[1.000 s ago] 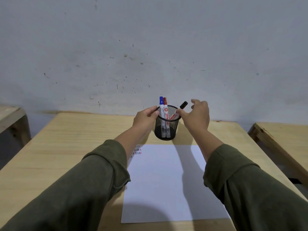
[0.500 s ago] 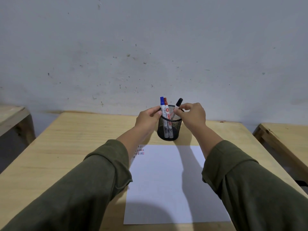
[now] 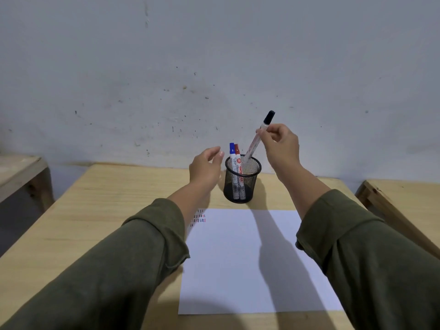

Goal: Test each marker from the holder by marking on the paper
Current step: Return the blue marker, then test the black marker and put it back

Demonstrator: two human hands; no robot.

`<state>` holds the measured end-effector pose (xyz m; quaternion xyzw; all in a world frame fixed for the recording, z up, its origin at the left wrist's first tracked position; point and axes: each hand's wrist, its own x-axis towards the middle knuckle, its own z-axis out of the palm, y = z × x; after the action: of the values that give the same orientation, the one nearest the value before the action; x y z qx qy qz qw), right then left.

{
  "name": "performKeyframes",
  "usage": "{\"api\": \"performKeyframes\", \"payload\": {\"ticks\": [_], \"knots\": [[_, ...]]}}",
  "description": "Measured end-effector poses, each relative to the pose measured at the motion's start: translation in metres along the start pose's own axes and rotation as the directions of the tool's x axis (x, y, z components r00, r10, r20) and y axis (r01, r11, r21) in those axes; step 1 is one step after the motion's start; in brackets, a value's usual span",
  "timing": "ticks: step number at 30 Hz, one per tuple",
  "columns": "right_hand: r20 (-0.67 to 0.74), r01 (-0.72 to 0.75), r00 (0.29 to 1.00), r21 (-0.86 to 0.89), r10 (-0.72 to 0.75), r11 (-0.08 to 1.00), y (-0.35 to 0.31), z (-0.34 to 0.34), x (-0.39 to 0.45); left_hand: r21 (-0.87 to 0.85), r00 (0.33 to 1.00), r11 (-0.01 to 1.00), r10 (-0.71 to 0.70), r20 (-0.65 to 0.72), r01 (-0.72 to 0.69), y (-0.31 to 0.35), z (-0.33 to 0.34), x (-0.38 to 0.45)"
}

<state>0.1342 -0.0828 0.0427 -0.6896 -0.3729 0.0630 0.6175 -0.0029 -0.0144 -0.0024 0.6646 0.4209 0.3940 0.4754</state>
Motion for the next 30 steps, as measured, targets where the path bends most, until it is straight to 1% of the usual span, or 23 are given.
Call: {"api": "performKeyframes", "payload": {"ticks": [2, 4, 7, 10, 12, 14, 20, 26, 28, 30], "knots": [[0.008, 0.02, 1.0, 0.044, -0.02, 0.999, -0.012, -0.004, -0.002, -0.01, 0.995, 0.998, 0.069, -0.066, -0.07, 0.016, -0.009, -0.003], [0.046, 0.035, 0.998, 0.079, -0.039, 0.996, -0.022, -0.008, -0.009, -0.029, 0.986, 0.988, 0.148, -0.073, -0.15, 0.033, -0.019, -0.007], [0.172, 0.041, 0.983, 0.109, -0.06, 0.993, -0.035, -0.01, -0.03, -0.083, 0.972, 0.968, 0.236, -0.001, -0.235, 0.056, -0.031, -0.017], [0.305, 0.016, 0.95, 0.155, -0.063, 0.988, -0.043, -0.008, -0.059, -0.135, 0.956, 0.956, 0.276, 0.104, -0.261, 0.069, -0.044, -0.031], [0.361, -0.001, 0.931, 0.161, -0.058, 0.987, -0.048, -0.006, -0.076, -0.13, 0.944, 0.954, 0.289, 0.158, -0.271, 0.07, -0.053, -0.041], [0.394, -0.026, 0.918, 0.176, -0.047, 0.984, -0.054, -0.005, -0.092, -0.114, 0.938, 0.953, 0.298, 0.177, -0.281, 0.068, -0.063, -0.051], [0.472, -0.096, 0.881, 0.13, 0.023, 0.987, -0.069, -0.005, -0.12, -0.143, 0.962, 0.964, 0.241, 0.127, -0.222, 0.06, -0.095, -0.075], [0.47, -0.167, 0.879, 0.158, 0.075, 0.973, -0.075, -0.012, -0.13, -0.198, 0.994, 0.975, 0.095, -0.051, -0.103, 0.052, -0.121, -0.082], [0.462, -0.229, 0.881, 0.228, 0.102, 0.946, -0.074, -0.012, -0.131, -0.196, 0.996, 0.978, 0.058, -0.067, -0.07, 0.048, -0.124, -0.084], [0.439, -0.311, 0.887, 0.338, 0.143, 0.888, -0.072, -0.011, -0.131, -0.19, 0.997, 0.98, 0.041, -0.06, -0.052, 0.045, -0.123, -0.088]]}}
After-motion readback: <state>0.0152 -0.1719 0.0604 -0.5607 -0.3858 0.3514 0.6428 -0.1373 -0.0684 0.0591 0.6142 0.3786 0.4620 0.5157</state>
